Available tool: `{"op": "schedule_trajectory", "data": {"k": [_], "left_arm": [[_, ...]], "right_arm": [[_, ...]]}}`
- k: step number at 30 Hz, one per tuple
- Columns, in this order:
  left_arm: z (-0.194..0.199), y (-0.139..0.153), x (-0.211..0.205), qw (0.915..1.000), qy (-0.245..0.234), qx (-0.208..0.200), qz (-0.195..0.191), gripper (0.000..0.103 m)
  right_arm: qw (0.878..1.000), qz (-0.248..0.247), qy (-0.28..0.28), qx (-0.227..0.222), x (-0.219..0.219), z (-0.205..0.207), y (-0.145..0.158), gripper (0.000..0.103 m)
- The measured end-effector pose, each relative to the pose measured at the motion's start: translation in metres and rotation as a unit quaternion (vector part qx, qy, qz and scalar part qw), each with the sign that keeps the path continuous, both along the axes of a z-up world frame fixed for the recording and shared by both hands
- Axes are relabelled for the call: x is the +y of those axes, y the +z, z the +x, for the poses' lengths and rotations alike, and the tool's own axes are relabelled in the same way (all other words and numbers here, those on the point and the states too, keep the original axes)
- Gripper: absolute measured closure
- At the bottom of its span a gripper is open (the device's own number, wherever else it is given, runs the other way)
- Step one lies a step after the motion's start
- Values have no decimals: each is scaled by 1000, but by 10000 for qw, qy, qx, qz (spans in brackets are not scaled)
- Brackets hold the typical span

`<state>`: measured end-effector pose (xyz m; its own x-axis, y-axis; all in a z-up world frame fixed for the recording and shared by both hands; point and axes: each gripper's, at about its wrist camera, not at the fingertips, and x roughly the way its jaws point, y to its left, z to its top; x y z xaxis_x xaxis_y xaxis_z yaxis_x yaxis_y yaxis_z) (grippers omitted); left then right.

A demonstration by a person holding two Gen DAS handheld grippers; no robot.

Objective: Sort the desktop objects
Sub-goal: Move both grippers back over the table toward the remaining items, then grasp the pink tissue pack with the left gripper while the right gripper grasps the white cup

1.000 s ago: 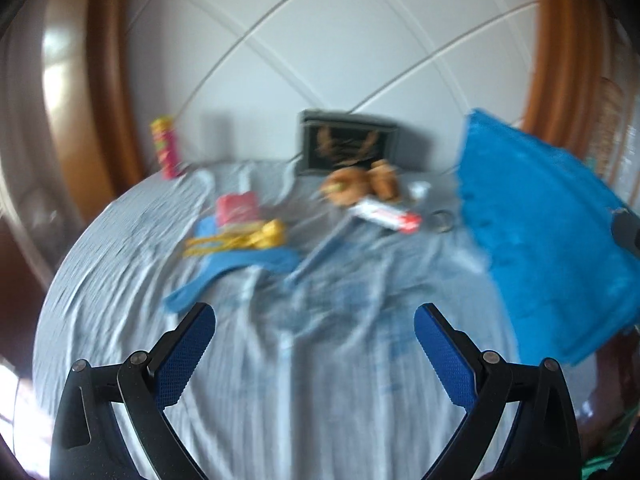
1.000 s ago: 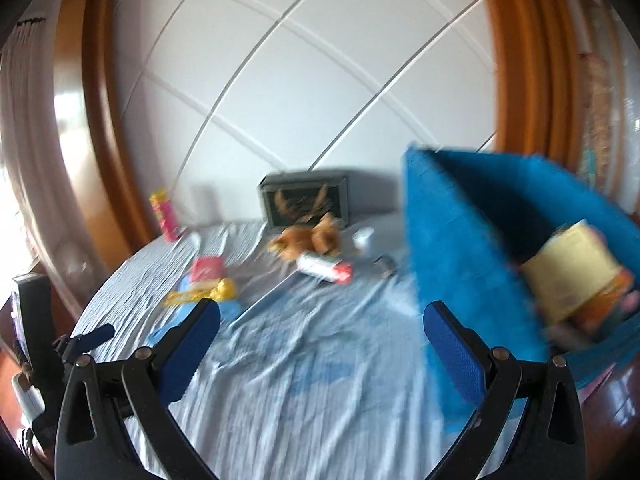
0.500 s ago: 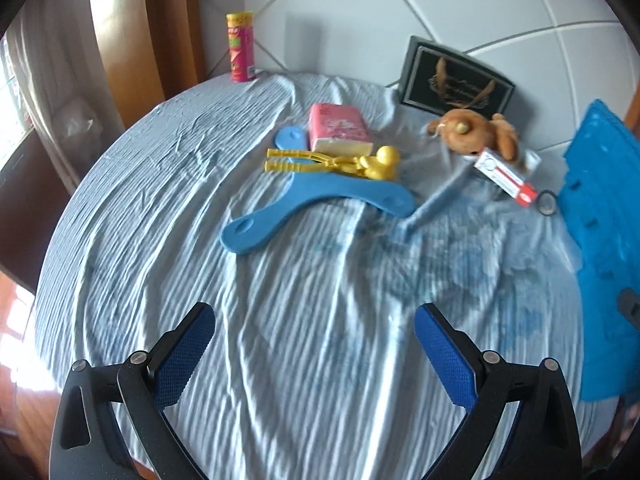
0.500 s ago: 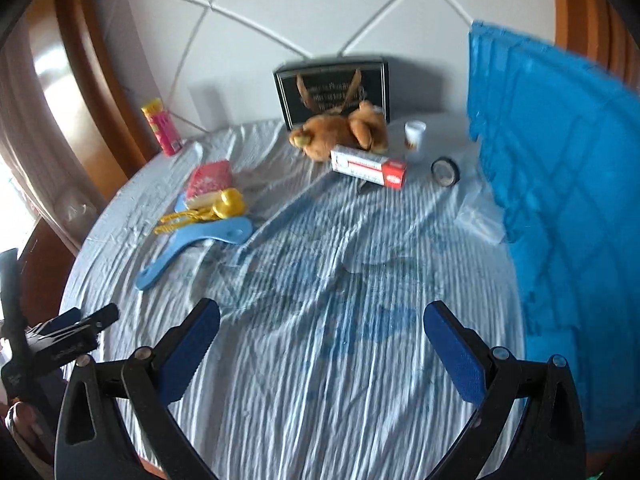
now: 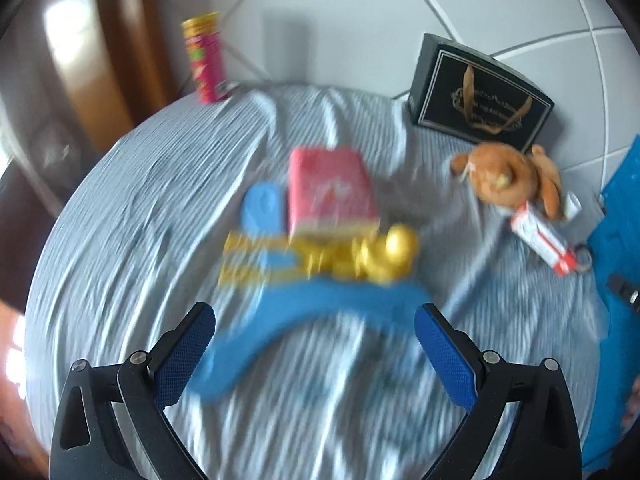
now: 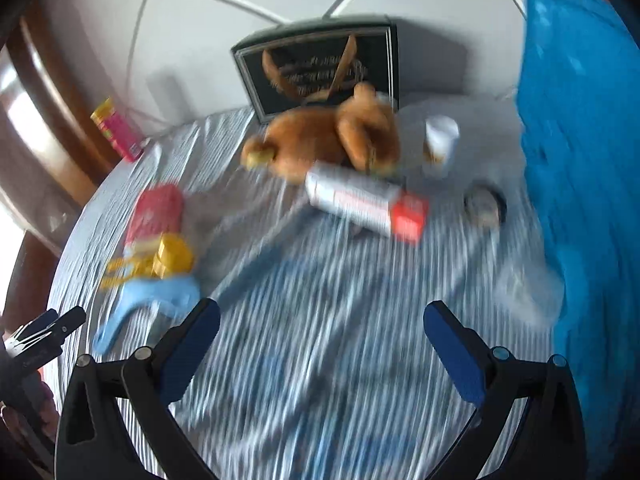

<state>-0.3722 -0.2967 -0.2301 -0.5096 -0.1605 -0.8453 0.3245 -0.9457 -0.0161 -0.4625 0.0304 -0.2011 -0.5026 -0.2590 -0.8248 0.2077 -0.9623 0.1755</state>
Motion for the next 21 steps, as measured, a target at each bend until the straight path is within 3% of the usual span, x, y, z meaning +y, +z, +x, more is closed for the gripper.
{"op": "schedule_trajectory", "data": {"k": [4,8,13,16,17,19,21], "left_arm": [[-84,-11,-15,9992,-233,-154,-294,2],[-132,-25,-29,9993,-156,-157,-314,2],[-171,-57,-44,9993,202,-296,100,2],[-188,-79,-38,9981,118,-555,228,2],[-192,-85,-35,9976,63,-651,214,3],[-191,-91,-22,9965,-107,-826,-91,4],[-182,-94,-11,9941,-448,-941,-283,6]], "right_arm": [[9994,-134,-269,161,2,-95,14,0],[9973,167,-677,212,8,-189,1,0],[9959,411,-801,-45,0,-264,-33,0],[9957,135,-582,-709,-8,-282,-64,0],[9960,291,-357,-764,-15,-277,-69,0],[9946,572,74,-866,-29,-267,-77,0],[9932,449,323,-1023,-30,-250,-73,0]]}}
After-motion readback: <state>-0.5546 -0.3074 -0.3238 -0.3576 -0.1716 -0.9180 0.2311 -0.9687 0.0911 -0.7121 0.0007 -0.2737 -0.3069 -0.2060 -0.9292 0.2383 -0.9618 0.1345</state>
